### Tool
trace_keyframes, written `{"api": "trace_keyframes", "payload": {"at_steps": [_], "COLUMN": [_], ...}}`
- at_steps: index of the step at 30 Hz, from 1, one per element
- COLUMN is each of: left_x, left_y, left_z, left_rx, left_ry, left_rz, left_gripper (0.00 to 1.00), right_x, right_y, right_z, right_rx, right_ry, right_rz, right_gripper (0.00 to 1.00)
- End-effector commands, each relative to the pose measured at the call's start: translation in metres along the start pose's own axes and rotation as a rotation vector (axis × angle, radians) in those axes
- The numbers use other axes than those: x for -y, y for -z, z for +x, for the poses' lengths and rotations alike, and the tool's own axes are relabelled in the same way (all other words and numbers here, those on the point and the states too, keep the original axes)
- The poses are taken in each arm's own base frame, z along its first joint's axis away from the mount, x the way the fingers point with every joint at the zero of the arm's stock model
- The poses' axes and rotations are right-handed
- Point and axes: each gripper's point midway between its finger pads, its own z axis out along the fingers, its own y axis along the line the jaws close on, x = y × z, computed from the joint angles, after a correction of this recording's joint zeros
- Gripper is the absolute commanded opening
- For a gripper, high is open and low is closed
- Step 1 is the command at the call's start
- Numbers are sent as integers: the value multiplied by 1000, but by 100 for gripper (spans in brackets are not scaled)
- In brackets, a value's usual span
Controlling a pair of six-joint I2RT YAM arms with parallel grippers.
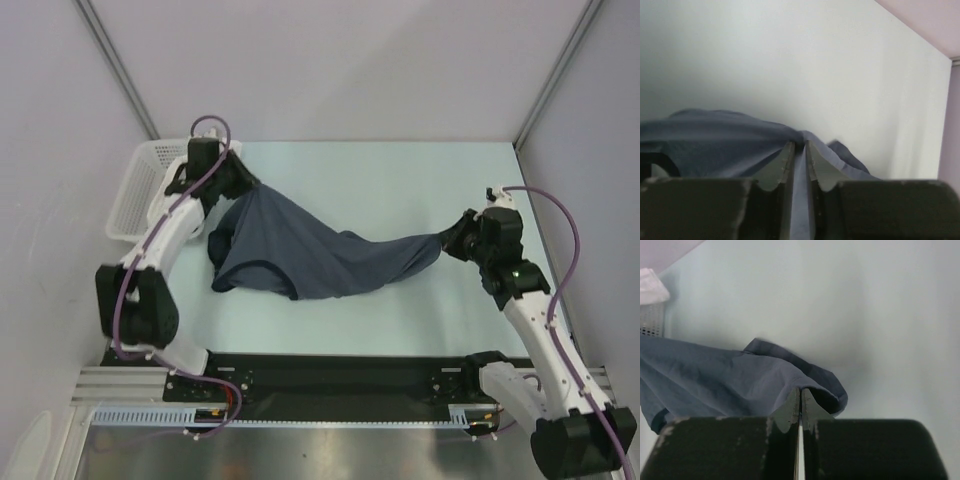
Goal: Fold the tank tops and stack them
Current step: Flatten the tank top out
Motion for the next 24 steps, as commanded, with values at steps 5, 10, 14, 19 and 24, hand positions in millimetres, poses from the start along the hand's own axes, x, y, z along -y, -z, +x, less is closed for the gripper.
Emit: {"api": "trace_keyframes", "payload": {"at_steps": [5, 10, 14, 19, 24], "left_x": [18, 50, 46, 39, 15], "left_y": [-25, 28, 60, 96, 101], "left_z": [-19, 12, 90, 159, 223], "left_rx": [-60, 11, -46, -86, -186], "left_ry": [-89, -219, -274, -249, -233], "left_rz": [-38, 10, 85, 225, 279], "left_gripper": [100, 98, 94, 89, 87], "right_x": [0, 9, 12, 10, 14], "right_y": [-20, -27, -33, -40, -46], "right_z": [-17, -11, -5, -4, 3], "right_rx": [17, 8, -15, -2, -12], "right_ry": [-25, -24, -17, -19, 1], "right_rz": [33, 53, 60, 25, 21], "right_gripper": [0, 0, 0, 0, 0]}}
